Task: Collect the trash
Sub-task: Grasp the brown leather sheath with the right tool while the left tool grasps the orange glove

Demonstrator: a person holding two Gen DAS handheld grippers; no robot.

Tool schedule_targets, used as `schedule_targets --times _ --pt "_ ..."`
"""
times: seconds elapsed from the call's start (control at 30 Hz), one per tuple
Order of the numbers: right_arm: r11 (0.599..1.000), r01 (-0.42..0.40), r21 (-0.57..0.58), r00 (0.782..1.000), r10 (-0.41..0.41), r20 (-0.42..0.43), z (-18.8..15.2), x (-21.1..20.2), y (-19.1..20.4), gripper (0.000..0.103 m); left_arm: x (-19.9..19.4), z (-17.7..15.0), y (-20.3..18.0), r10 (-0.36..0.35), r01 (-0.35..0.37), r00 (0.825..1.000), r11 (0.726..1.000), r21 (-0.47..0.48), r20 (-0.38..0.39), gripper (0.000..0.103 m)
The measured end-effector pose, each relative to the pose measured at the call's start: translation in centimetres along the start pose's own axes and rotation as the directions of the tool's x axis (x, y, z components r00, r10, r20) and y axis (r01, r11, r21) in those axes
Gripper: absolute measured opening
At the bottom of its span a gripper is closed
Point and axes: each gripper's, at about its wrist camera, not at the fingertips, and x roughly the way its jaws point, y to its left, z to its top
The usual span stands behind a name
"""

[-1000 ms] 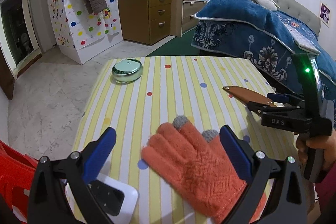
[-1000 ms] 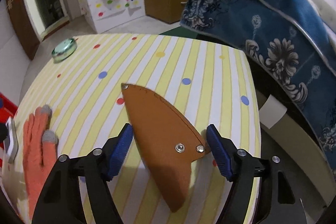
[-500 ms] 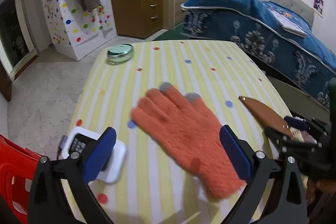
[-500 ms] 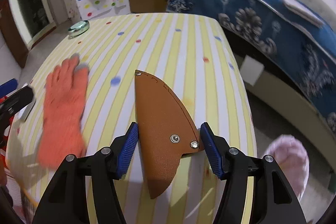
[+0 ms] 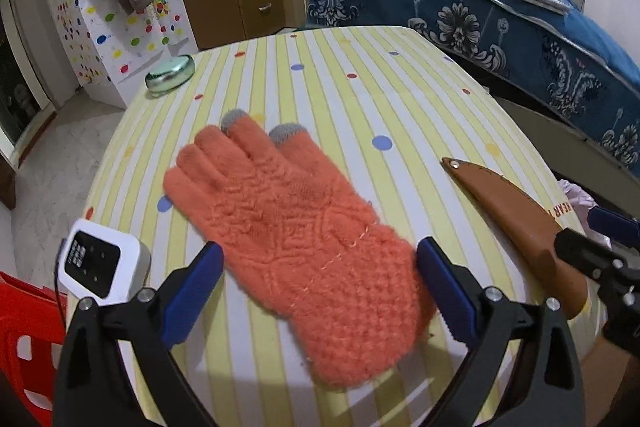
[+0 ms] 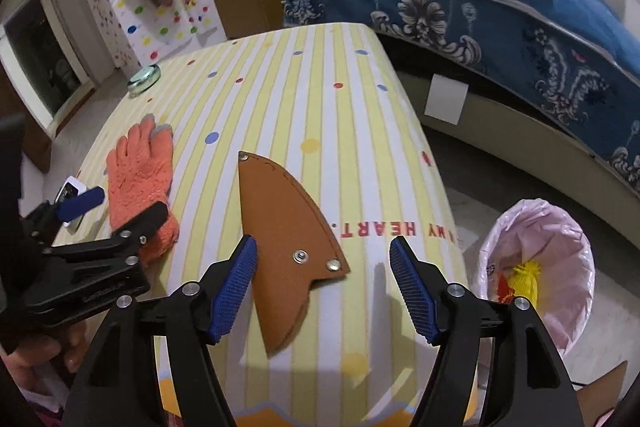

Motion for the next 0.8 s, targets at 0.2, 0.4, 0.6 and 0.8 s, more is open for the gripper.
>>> schedule_targets --times 0.2,0.4,0.6,0.8 --pt "0.999 -0.031 0.02 0.999 0.031 0.007 -0.6 -0.7 -0.3 0.069 -1.2 -1.5 1.6 -0.034 0.033 0.998 0.999 -0.015 -0.05 0.088" --pt "0.999 -0.043 0.004 0.999 0.043 0.016 -1.1 -1.3 0.2 0.069 -2.8 -3.5 4.1 -0.078 0.077 0.993 0.997 -0.01 -0.089 0.076" --pt "0.999 -0.034 0.0 0.998 0.034 0.051 -1.3 -2.3 0.4 0.069 -4.7 -3.5 5.2 -0.094 0.093 0.995 0.995 -0.02 -0.044 0.074" --pt "1.0 -0.029 -0.001 0.997 0.029 0.075 -1.2 -3.0 0.3 0.072 -2.9 -1.4 4.6 -0.072 0.069 0.997 0.992 -0.101 -0.034 0.085"
